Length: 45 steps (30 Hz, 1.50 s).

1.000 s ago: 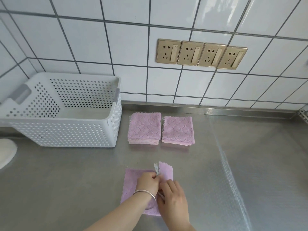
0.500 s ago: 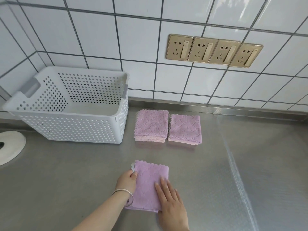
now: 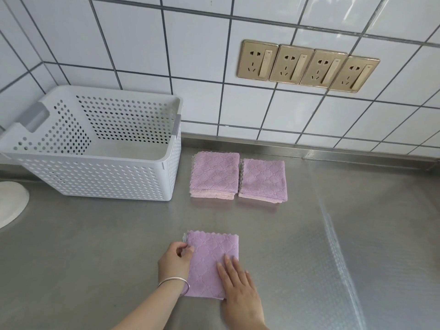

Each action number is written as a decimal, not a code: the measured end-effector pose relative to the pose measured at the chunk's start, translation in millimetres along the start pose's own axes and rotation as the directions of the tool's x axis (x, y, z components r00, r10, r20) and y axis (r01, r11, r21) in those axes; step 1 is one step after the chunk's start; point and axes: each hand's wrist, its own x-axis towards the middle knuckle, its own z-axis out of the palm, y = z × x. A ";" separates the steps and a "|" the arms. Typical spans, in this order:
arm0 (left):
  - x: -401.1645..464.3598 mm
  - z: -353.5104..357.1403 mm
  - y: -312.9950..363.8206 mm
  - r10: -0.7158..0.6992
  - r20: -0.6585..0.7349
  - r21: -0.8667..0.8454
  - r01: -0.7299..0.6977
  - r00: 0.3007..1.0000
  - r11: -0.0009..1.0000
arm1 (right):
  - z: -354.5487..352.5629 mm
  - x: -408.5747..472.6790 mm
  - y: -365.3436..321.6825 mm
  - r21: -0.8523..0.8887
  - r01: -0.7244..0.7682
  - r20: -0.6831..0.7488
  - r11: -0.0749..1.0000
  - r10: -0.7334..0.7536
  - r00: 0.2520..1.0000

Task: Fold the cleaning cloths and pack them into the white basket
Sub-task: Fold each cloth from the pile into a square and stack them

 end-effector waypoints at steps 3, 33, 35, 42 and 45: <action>3.7 3.4 3.0 -0.054 -0.015 0.001 0.054 0.998 0.999 | -0.1 -0.1 -0.1 0.006 0.002 0.010 1.000 -0.002 1.000; 2.4 -1.3 -15.6 0.102 -0.065 0.601 -0.043 0.993 0.798 | -41.3 24.2 4.4 0.144 -0.565 0.306 0.812 0.507 0.806; 4.1 -1.5 -13.6 0.081 -0.023 0.633 -0.048 0.996 0.772 | -42.9 25.7 -1.4 0.202 -0.573 0.366 0.794 0.481 0.797; -7.5 1.4 21.0 0.109 0.065 0.192 -0.120 0.992 0.974 | -74.7 33.5 4.1 0.620 -0.578 0.365 0.531 0.457 0.811; -7.2 2.3 70.2 0.190 0.024 0.053 -0.191 0.981 0.980 | -101.6 54.4 21.4 0.743 -0.503 0.245 0.441 0.520 0.818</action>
